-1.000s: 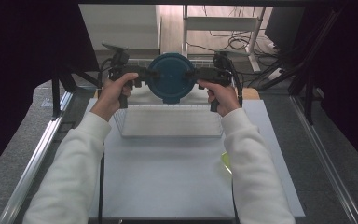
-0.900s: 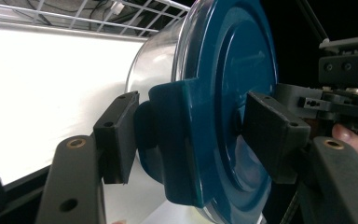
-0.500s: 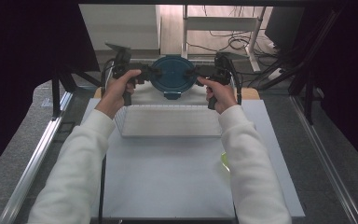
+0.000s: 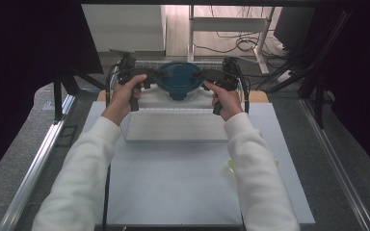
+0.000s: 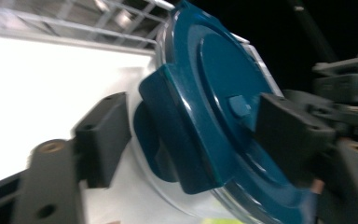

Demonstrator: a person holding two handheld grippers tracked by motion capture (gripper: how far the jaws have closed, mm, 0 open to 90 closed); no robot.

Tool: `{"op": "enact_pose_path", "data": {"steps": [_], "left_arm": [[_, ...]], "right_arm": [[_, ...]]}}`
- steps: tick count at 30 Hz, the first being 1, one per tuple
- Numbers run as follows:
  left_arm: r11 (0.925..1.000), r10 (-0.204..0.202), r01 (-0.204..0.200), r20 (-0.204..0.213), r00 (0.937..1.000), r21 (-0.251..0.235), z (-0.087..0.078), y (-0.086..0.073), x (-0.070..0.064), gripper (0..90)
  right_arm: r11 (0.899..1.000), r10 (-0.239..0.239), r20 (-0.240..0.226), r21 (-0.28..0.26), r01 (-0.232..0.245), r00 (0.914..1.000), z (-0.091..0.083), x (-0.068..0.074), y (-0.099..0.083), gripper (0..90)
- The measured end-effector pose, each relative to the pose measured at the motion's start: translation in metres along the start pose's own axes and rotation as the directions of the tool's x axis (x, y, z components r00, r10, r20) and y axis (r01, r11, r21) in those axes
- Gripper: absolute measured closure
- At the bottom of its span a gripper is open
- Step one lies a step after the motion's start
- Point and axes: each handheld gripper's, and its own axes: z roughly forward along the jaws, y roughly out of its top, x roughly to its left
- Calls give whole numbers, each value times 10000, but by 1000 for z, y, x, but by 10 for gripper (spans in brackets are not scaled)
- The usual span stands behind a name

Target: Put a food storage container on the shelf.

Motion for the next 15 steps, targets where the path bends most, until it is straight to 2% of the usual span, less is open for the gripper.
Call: {"op": "enact_pose_path", "data": {"steps": [3, 4, 5, 6, 8, 10, 11, 13, 15], "left_arm": [[9986, 529, -533, -552, 9971, -60, -4, -4, -5, 146], [9978, 621, -635, -746, 9953, -168, -7, -6, -6, 119], [9964, 764, -796, -945, 9926, -301, -10, -8, -6, 119], [9945, 920, -969, -1091, 9898, -404, -14, -10, -7, 119], [9894, 1314, -1379, -1240, 9835, -450, -22, -18, -9, 118], [9875, 1412, -1464, -867, 9862, -576, -30, -29, -11, 129], [9851, 1573, -1627, -894, 9835, -563, -32, -33, -12, 123], [9764, 2029, -2095, -1103, 9730, -519, -38, -44, -16, 126], [9688, 2327, -2406, -1157, 9656, -596, -45, -55, -21, 128]], "right_arm": [[9989, -404, 331, -210, 411, 9986, -6, 3, -2, 133], [9956, -807, 677, -411, 836, 9944, -12, 8, -6, 96], [9926, -1048, 847, -526, 1094, 9909, -14, 11, -9, 87], [9926, -1048, 847, -526, 1094, 9909, -14, 11, -9, 87], [9814, -1760, 1138, -572, 1833, 9778, -21, 17, -15, 75], [9676, -2363, 1468, -555, 2465, 9605, -29, 21, -21, 70], [9570, -2722, 1557, -593, 2840, 9496, -34, 24, -26, 71], [9479, -3013, 1519, -596, 3130, 9414, -42, 26, -31, 72], [9375, -3286, 1452, -700, 3409, 9333, -52, 29, -38, 74]]}}
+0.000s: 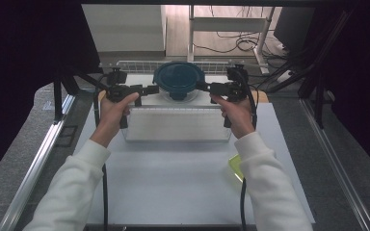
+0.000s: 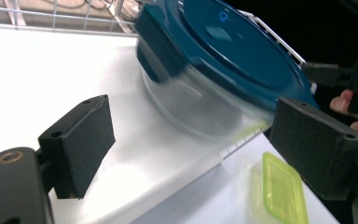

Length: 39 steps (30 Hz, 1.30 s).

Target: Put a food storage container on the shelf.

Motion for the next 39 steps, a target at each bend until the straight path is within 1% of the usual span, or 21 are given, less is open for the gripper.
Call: {"op": "enact_pose_path", "data": {"steps": [4, 9, 11, 13, 14, 16, 17, 18, 20, 22, 23, 24, 25, 26, 29, 30, 32, 34, 36, 38, 39], "left_arm": [[9965, 832, -834, -244, 9962, -81, -17, -14, -15, 128], [9914, 1311, -1310, -213, 9911, 65, -32, -34, -30, 133], [9884, 1515, -1513, -291, 9880, 104, -35, -41, -33, 141], [9854, 1696, -1690, -318, 9850, 204, -37, -49, -35, 145], [9835, 1791, -1781, -347, 9832, 309, -37, -53, -36, 145], [9777, 2058, -2036, -438, 9776, 508, -36, -62, -37, 149], [9751, 2139, -2101, -506, 9755, 711, -35, -74, -35, 166], [9751, 2139, -2101, -506, 9755, 711, -35, -74, -35, 175], [9752, 2042, -1997, -398, 9781, 954, -33, -86, -32, 177], [9716, 2130, -2063, -494, 9758, 1157, -31, -99, -31, 185], [9707, 2132, -2055, -515, 9757, 1243, -31, -105, -31, 187], [9703, 2106, -2022, -518, 9762, 1328, -31, -111, -31, 187], [9705, 2039, -1951, -508, 9777, 1417, -32, -118, -30, 194], [9699, 2026, -1933, -504, 9780, 1484, -33, -123, -29, 194], [9707, 1759, -1629, -599, 9826, 1769, -33, -140, -25, 201], [9697, 1760, -1610, -684, 9820, 1837, -32, -143, -24, 207], [9647, 1742, -1509, -935, 9803, 2158, -30, -154, -21, 212], [9592, 1786, -1515, -963, 9792, 2387, -29, -161, -20, 211], [9585, 1688, -1396, -1003, 9805, 2485, -29, -169, -19, 210], [9498, 1771, -1433, -1001, 9791, 2782, -27, -174, -18, 204], [9487, 1790, -1417, -1104, 9776, 2828, -26, -177, -17, 202]], "right_arm": [[9989, -464, -241, 2, 464, 9986, -17, 6, -10, 84], [9952, -976, -405, 68, 979, 9944, -31, 12, -27, 93], [9914, -1298, -336, 122, 1303, 9910, -37, 10, -41, 106], [9895, -1428, -393, 171, 1436, 9890, -40, 6, -53, 115], [9895, -1428, -393, 171, 1436, 9890, -40, 6, -53, 115], [9865, -1591, -430, 331, 1606, 9863, -43, 2, -65, 127], [9827, -1789, -388, 427, 1805, 9831, -46, -3, -78, 129], [9827, -1789, -388, 427, 1805, 9831, -46, -3, -78, 129], [9814, -1843, -404, 476, 1861, 9820, -50, -6, -90, 133], [9798, -1910, -438, 513, 1931, 9806, -55, -10, -103, 144], [9768, -2032, -401, 614, 2053, 9783, -59, -13, -115, 153], [9768, -2032, -401, 614, 2053, 9783, -59, -13, -115, 153], [9729, -2173, -335, 739, 2192, 9755, -64, -17, -129, 190], [9729, -2173, -335, 739, 2192, 9755, -64, -17, -129, 190], [9618, -2514, -214, 1068, 2522, 9677, -66, -21, -144, 212], [9624, -2440, -299, 1154, 2458, 9693, -66, -23, -149, 221], [9630, -2369, -417, 1221, 2402, 9706, -66, -25, -155, 229], [9598, -2434, -413, 1336, 2468, 9690, -67, -26, -160, 231], [9592, -2408, -408, 1424, 2442, 9697, -68, -27, -164, 237], [9601, -2314, -493, 1494, 2362, 9716, -70, -29, -168, 245], [9602, -2272, -492, 1553, 2322, 9726, -71, -31, -170, 245]]}}
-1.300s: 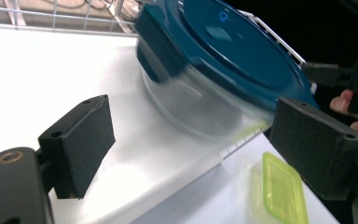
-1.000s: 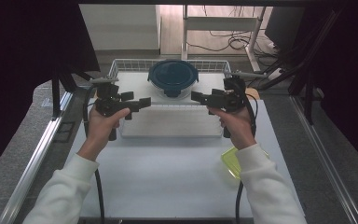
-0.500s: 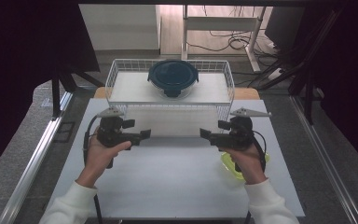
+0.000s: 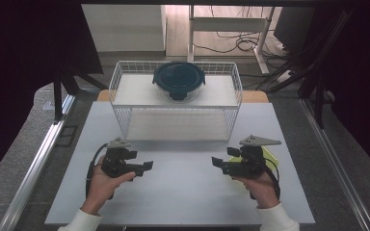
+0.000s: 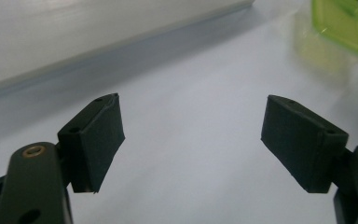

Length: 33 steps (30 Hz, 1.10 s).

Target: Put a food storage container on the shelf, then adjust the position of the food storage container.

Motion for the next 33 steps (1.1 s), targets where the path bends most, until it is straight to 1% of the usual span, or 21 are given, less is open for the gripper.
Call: {"op": "enact_pose_path", "data": {"steps": [2, 3, 5, 8, 9, 10, 11, 13, 16, 17, 19, 21, 24, 25, 29, 32, 33], "left_arm": [[9999, 55, -55, 6, 10000, 119, 2, -2, 1, 202], [9999, 64, -63, -31, 10000, 139, 3, -3, 2, 201], [9998, 10, -9, -76, 10000, 173, 4, -3, 6, 201], [9997, -181, 181, 23, 9998, 176, 5, -5, 12, 200], [9994, -284, 281, 132, 9995, 190, 5, -7, 15, 201], [9990, -413, 409, 269, 9988, 170, 4, -8, 17, 201], [9988, -475, 472, 258, 9985, 141, 4, -9, 17, 201], [9990, -433, 431, 154, 9989, 120, 2, -10, 17, 202], [9991, -431, 431, 67, 9990, 42, -2, -10, 20, 201], [9987, -513, 513, 13, 9987, -4, -2, -10, 21, 201], [9983, -591, 591, -116, 9982, 6, -3, -11, 22, 200], [9982, -606, 606, -235, 9979, -3, -3, -12, 22, 194], [9984, -568, 569, -308, 9979, 7, -4, -13, 20, 193], [9988, -486, 487, -332, 9983, 26, -5, -13, 20, 193], [9986, -528, 530, -325, 9981, 37, -3, -13, 20, 193], [9988, -451, 457, -299, 9985, 171, 2, -13, 19, 193], [9988, -430, 436, -282, 9987, 210, 3, -13, 19, 193]], "right_arm": [[9998, 100, -13, 149, -100, 9999, 1, -2, -6, 247], [9993, 96, 47, 358, -98, 9999, 3, -5, -11, 247], [9990, 74, 131, 440, -80, 9999, 4, -6, -13, 247], [9973, 22, 381, 735, -50, 9993, 8, -9, -18, 247], [9959, 1, 488, 903, -45, 9988, 11, -10, -20, 247], [9959, 1, 488, 903, -45, 9988, 11, -10, -20, 247], [9952, -11, 505, 974, -38, 9987, 13, -10, -21, 246], [9942, -69, 682, 1073, -4, 9976, 16, -9, -22, 245], [9921, -389, 833, 1224, 285, 9958, 18, -7, -20, 244], [9915, -454, 865, 1252, 343, 9952, 18, -6, -19, 243], [9915, -453, 839, 1258, 345, 9954, 18, -7, -19, 243], [9921, -470, 913, 1198, 359, 9947, 15, -10, -16, 243], [9930, -440, 989, 1134, 326, 9941, 11, -13, -13, 247], [9936, -400, 1049, 1094, 284, 9937, 9, -14, -12, 252], [9958, -278, 1194, 899, 170, 9925, -1, -24, -7, 284], [9969, -122, 1224, 788, 25, 9924, -9, -32, -6, 318], [9971, -72, 1325, 764, -30, 9912, -13, -36, -5, 336]]}}
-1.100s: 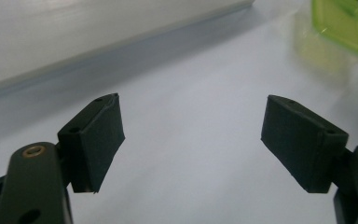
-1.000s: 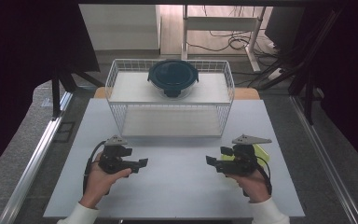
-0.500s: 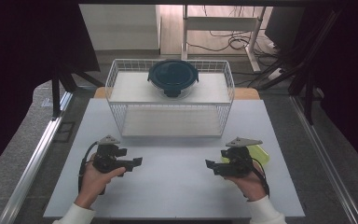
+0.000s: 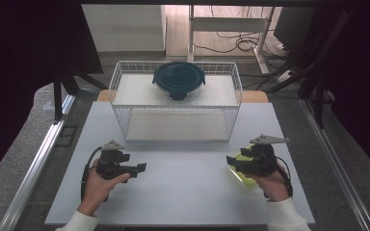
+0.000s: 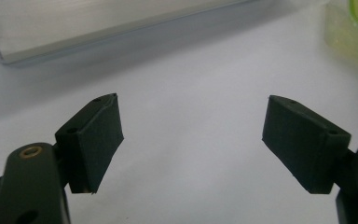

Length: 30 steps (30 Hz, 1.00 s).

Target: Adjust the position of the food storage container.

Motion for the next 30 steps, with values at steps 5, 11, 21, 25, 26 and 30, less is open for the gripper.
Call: {"op": "enact_pose_path", "data": {"steps": [5, 11, 21, 25, 26, 30], "left_arm": [[9998, 118, -119, 40, 9999, 141, 3, -1, -3, 192], [9998, 112, -111, -40, 9999, 156, -3, -4, 0, 192], [9997, -143, 144, -65, 9999, 195, -9, -11, 10, 193], [9999, -84, 82, 307, 9995, 79, -11, -9, 7, 195], [10000, -43, 42, 254, 9997, 46, -11, -9, 6, 195], [9999, 29, -28, -36, 10000, 170, -9, -7, 5, 195]], "right_arm": [[9993, 321, 490, -211, -311, 9983, -13, -18, 0, 395], [9968, 800, 808, -86, -796, 9935, -25, -46, -1, 500], [9873, 500, 1605, 1411, -731, 9858, -19, -71, 8, 709], [9808, 393, 2104, 1787, -779, 9768, -16, -87, 13, 867], [9791, 438, 2239, 1842, -864, 9736, -16, -92, 14, 885], [9671, 353, 2777, 2327, -1029, 9600, -12, -112, 13, 888]]}}
